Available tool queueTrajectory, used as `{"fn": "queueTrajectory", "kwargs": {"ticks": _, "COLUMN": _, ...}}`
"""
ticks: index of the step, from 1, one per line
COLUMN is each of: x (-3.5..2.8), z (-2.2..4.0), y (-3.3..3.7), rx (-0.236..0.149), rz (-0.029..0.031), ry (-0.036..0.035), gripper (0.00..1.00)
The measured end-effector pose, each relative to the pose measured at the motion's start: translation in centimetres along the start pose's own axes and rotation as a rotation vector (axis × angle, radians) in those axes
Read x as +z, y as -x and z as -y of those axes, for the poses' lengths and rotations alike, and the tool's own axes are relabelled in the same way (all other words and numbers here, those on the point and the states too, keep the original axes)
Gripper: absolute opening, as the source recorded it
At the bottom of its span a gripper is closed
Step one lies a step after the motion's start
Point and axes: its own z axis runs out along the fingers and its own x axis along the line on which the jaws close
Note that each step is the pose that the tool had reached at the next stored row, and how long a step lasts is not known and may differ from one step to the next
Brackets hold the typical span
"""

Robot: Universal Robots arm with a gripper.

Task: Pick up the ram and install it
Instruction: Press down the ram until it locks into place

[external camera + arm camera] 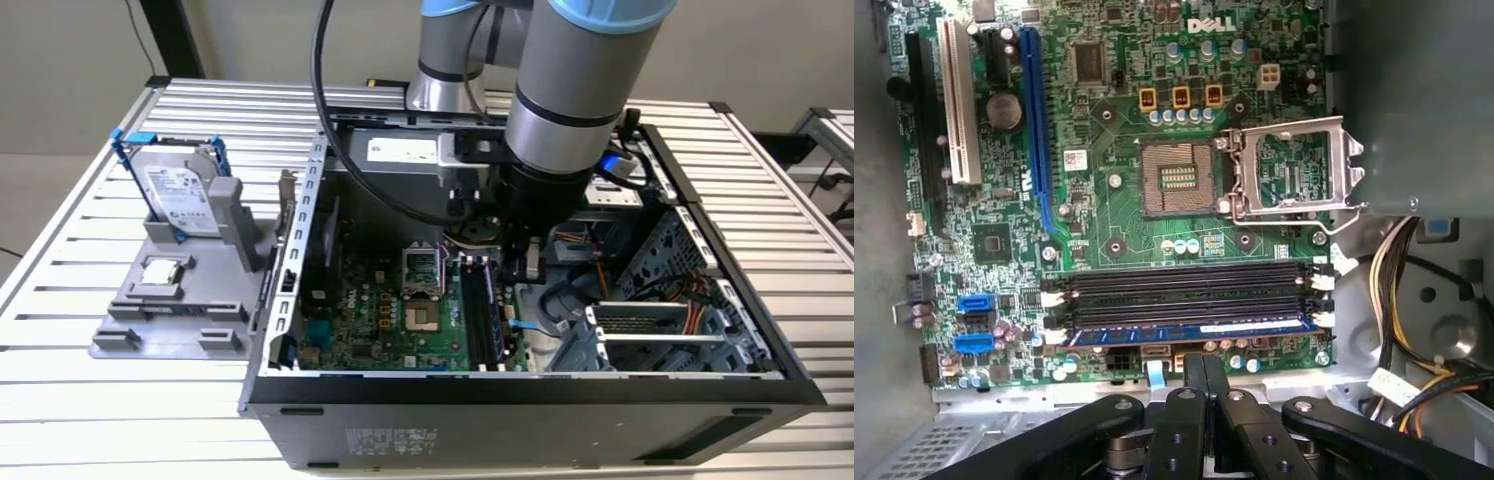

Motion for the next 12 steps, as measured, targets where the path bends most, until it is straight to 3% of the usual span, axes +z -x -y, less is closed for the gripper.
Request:
{"fn": "queueTrajectory", "kwargs": {"ticks": 8, "x": 0.01, "z": -0.02, "y": 0.00, "rx": -0.041, "rz": 0.0010, "ry": 0.0002, "gripper": 0.00}}
{"fn": "queueTrajectory", "kwargs": {"ticks": 12, "x": 0.02, "z": -0.02, "y": 0.00, "rx": -0.043, "rz": 0.0009, "ry": 0.0002, "gripper": 0.00}}
